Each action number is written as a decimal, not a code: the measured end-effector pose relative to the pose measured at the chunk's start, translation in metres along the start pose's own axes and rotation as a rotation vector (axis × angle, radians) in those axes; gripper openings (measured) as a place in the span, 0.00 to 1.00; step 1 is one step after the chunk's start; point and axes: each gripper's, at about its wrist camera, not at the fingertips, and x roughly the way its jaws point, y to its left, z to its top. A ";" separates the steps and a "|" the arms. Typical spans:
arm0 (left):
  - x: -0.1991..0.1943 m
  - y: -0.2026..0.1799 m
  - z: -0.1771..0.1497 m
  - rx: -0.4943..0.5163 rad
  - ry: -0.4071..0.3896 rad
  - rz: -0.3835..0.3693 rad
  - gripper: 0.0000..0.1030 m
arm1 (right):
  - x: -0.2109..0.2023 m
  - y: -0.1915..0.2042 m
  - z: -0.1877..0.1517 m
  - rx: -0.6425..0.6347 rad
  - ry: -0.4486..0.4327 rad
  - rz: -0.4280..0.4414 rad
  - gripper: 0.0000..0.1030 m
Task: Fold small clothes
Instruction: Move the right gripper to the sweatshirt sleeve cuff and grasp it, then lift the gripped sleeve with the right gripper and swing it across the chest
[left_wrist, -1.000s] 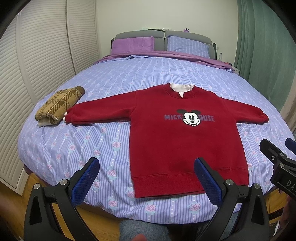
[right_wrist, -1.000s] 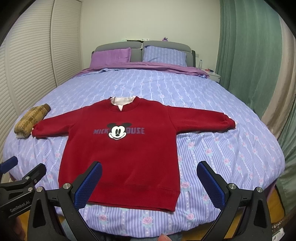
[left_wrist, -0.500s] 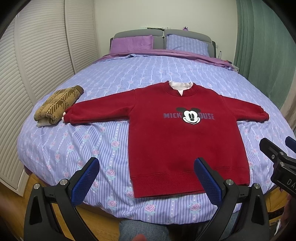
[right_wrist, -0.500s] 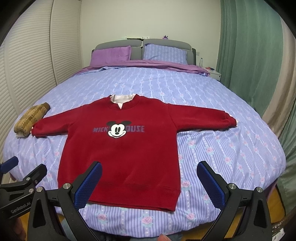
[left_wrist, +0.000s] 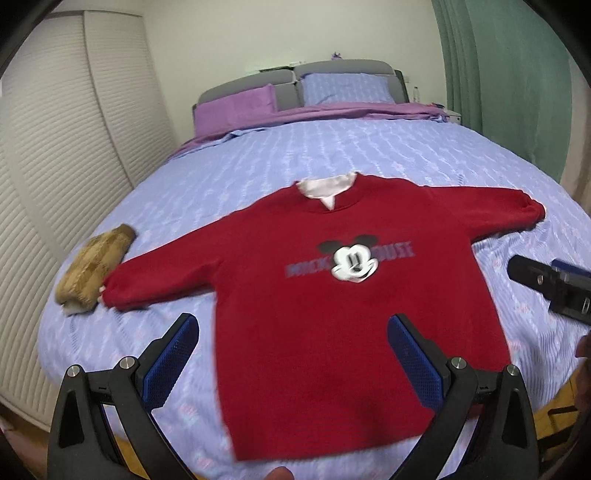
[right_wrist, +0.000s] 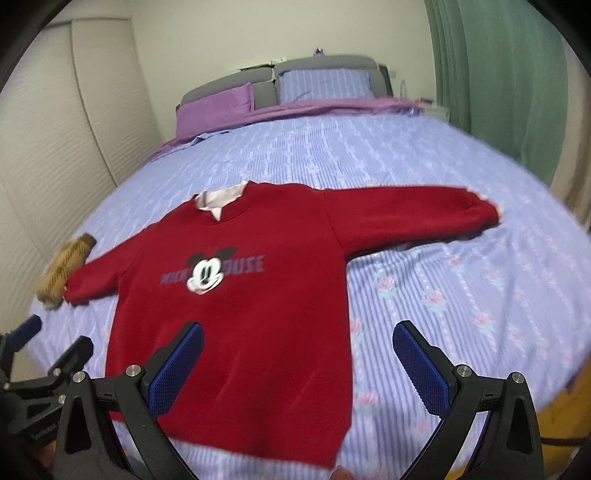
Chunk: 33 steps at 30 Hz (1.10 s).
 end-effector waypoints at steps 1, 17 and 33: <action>0.007 -0.005 0.005 -0.004 0.003 -0.005 1.00 | 0.009 -0.014 0.005 0.052 0.001 0.053 1.00; 0.114 -0.103 0.073 0.086 0.036 -0.027 1.00 | 0.128 -0.148 0.068 0.458 0.035 0.136 1.00; 0.190 -0.189 0.093 0.327 -0.002 -0.192 1.00 | 0.198 -0.177 0.120 0.442 0.022 0.279 1.00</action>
